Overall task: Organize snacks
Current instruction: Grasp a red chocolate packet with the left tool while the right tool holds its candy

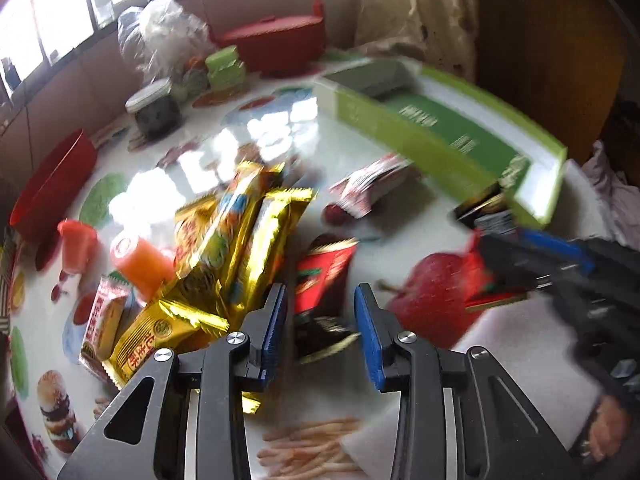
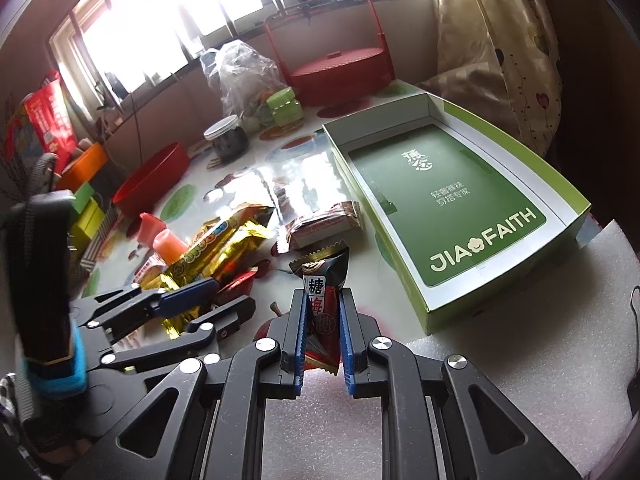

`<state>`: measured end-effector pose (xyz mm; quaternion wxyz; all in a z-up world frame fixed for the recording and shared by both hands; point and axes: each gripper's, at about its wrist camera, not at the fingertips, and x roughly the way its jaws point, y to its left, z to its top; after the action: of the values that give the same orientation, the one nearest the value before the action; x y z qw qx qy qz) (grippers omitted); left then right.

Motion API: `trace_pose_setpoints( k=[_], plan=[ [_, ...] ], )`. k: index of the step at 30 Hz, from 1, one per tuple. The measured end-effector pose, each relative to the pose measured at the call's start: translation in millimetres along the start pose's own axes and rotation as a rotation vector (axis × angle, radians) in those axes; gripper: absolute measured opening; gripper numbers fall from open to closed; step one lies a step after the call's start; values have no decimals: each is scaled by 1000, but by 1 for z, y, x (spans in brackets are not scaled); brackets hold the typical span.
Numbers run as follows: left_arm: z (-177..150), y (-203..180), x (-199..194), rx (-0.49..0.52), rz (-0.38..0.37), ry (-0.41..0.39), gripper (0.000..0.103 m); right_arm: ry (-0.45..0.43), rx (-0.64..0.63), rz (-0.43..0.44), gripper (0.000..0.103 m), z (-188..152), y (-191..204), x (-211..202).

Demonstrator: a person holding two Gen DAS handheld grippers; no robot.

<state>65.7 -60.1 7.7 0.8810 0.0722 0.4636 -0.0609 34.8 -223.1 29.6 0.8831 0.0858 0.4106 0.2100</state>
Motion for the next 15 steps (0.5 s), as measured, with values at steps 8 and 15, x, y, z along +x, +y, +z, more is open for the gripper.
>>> trace_pose_setpoints(
  k=[8, 15],
  plan=[
    [1, 5, 0, -18, -21, -12, 36, 0, 1, -1, 14, 1, 1, 2],
    [4, 8, 2, -37, -49, -10, 26, 2, -6, -4, 14, 2, 3, 4]
  ],
)
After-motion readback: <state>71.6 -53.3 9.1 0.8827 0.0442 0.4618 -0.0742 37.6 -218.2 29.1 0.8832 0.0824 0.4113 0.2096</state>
